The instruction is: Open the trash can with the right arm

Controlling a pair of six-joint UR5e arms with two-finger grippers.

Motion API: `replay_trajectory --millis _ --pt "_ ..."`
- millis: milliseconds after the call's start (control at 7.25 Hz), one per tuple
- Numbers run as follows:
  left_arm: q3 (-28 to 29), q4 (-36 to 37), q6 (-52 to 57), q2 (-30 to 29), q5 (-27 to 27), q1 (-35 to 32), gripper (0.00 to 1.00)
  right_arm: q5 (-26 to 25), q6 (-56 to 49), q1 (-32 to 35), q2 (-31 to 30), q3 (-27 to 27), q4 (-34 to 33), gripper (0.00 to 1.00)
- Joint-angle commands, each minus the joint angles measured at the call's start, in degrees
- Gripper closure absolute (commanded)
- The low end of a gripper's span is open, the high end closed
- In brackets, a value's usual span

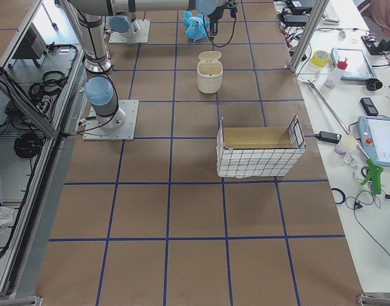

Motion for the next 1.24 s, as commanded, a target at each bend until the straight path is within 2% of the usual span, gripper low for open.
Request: replay_trajectory --millis 0,138,276,552,1103 --pt "0.0 0.0 0.02 0.0 0.0 -0.09 0.0 -0.55 0.07 -0.5 -0.41 0.18 -0.22 1.0" --pt "0.0 0.0 -0.07 0.0 0.0 0.0 0.0 -0.82 -0.02 -1.38 -1.54 -1.65 0.92 0.57" --pt "0.0 0.0 0.02 0.0 0.0 0.0 0.0 -0.73 -0.46 -2.95 -3.47 -5.15 7.28 0.03" --pt "0.0 0.0 0.02 0.0 0.0 0.0 0.0 -0.91 -3.51 -6.9 -4.8 -10.0 14.62 0.0" --pt "0.0 0.0 -0.07 0.0 0.0 0.0 0.0 -3.02 -3.89 -7.89 -5.77 -11.16 14.38 0.0"
